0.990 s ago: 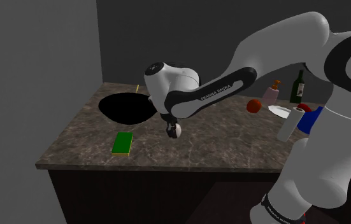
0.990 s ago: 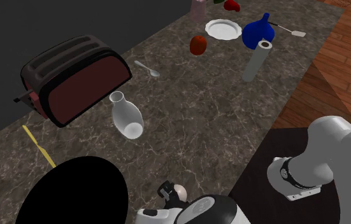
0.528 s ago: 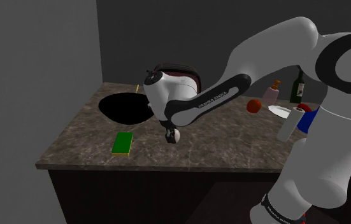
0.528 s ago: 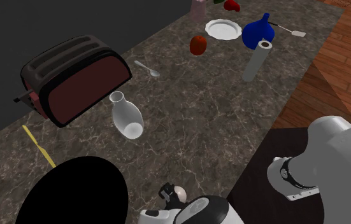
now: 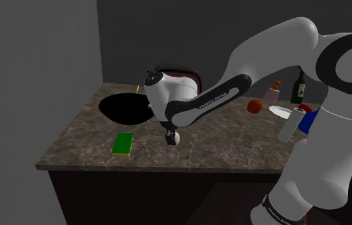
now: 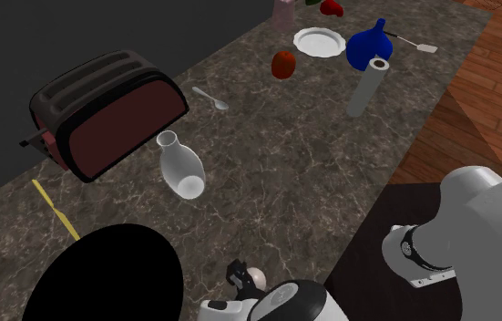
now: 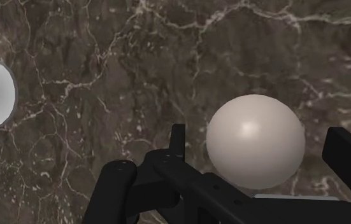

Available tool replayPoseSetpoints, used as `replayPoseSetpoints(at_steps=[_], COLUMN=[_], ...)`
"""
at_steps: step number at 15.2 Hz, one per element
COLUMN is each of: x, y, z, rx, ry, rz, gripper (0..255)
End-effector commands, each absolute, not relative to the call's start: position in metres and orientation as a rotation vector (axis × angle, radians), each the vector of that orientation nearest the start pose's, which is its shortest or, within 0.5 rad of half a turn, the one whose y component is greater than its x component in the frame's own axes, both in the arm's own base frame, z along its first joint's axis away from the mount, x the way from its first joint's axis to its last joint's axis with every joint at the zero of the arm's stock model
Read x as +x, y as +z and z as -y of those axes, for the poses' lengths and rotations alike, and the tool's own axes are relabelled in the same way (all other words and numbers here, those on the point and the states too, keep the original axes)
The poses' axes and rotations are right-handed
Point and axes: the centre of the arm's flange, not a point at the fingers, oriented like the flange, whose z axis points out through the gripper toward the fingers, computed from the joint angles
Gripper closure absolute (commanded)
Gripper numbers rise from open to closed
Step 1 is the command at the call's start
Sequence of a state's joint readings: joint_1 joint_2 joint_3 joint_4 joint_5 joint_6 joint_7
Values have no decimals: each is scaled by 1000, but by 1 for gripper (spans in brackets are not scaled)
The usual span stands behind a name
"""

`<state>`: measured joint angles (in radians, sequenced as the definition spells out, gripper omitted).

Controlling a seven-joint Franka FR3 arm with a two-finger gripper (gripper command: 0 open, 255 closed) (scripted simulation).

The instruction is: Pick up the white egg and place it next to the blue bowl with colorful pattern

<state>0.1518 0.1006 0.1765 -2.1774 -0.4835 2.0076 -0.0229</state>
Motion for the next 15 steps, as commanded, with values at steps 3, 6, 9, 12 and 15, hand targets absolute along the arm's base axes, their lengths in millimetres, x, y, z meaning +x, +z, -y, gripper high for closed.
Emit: replayPoseSetpoints(at_steps=[3, 6, 9, 12, 15], x=[501, 504, 504, 504, 504], y=[331, 367, 376, 376, 376], z=[-141, -159, -163, -163, -163], rx=[-3378, -3378, -3378, -3378, -3378], ry=[358, 358, 358, 358, 358], rz=[1081, 1081, 1081, 1081, 1081], gripper=[0, 0, 0, 0, 0])
